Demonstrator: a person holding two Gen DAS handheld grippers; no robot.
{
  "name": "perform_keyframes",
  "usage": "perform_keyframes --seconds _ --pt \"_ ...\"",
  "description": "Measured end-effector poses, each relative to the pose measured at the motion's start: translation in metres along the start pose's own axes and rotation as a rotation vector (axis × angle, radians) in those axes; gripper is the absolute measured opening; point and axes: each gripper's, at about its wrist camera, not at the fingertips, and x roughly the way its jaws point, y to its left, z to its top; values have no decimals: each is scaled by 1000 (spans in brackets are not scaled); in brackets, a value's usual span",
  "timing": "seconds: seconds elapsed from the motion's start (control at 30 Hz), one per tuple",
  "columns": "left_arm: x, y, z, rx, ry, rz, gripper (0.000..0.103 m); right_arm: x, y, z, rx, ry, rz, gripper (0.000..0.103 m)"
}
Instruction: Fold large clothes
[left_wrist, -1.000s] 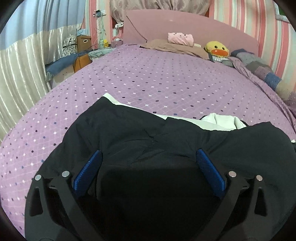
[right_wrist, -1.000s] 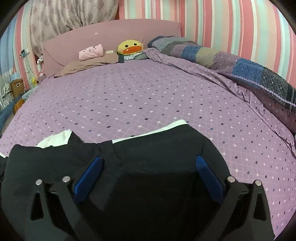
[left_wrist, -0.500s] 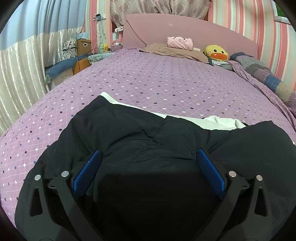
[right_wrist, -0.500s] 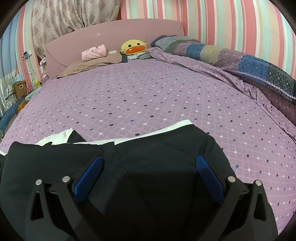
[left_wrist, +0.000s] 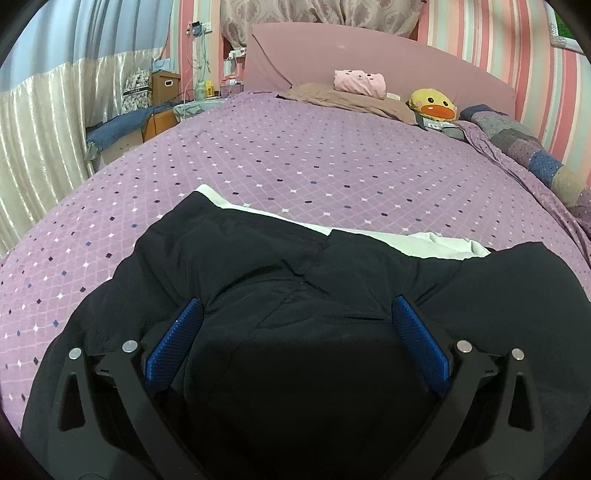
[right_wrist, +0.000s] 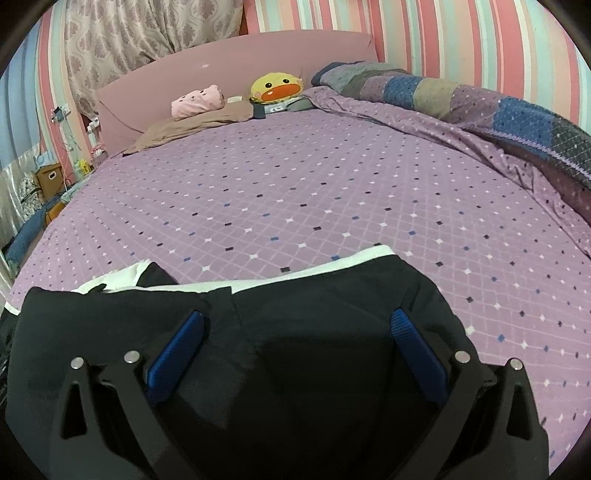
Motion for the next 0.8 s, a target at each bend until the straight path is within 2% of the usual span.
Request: perform_keyframes --seconds 0.23,0.47,0.57,0.67,0.8 --pt "7 -5 1 -8 -6 -6 100 5 -8 0 33 -2 61 101" --pt "9 -9 6 -3 12 -25 100 1 -13 0 55 -1 81 101" --pt "4 -6 13 81 55 -25 100 -8 -15 2 -21 38 92 101" --pt "-20 4 18 199 4 10 100 -37 -22 1 -146 -15 33 101" --pt "-36 25 1 292 -41 52 100 -65 -46 -6 -191 -68 19 101"
